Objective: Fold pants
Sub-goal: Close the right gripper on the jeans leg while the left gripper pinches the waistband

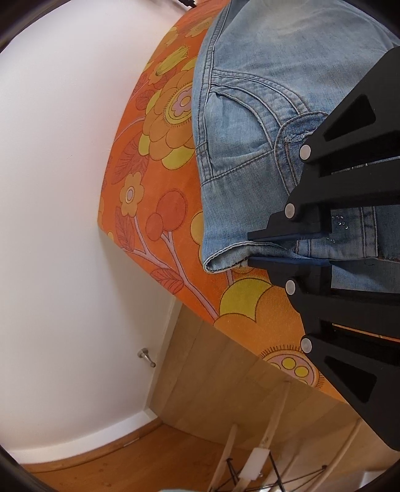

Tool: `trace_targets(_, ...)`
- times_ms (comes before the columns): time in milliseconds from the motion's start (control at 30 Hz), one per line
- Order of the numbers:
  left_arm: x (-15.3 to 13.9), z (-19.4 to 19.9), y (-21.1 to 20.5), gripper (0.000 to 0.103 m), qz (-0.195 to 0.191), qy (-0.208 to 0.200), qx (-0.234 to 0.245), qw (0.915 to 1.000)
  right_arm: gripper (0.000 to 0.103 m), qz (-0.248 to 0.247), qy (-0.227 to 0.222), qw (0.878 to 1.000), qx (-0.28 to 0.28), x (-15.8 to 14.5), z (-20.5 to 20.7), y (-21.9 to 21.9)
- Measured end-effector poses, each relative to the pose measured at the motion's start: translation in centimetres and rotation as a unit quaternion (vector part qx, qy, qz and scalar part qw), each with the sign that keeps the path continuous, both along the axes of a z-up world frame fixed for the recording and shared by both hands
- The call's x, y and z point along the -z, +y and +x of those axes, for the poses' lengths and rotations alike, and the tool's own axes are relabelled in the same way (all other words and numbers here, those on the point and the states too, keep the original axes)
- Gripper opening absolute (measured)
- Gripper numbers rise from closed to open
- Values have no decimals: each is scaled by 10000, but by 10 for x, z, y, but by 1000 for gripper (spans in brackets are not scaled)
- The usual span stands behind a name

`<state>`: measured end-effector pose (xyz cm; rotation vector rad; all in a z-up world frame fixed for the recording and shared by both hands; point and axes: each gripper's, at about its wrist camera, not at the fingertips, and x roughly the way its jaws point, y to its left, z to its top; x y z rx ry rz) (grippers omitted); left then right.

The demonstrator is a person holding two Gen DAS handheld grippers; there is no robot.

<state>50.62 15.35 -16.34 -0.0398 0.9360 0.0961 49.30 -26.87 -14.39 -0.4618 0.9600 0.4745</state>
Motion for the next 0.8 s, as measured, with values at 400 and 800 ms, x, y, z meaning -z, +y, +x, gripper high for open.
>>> trace_targets(400, 3, 31, 16, 34, -483, 193, -199, 9984, 5, 17, 27, 9999, 166, 2, 3, 2)
trace_targets(800, -21, 8, 4, 3, -238, -243, -22, 9994, 5, 153, -217, 9994, 242, -16, -3, -4)
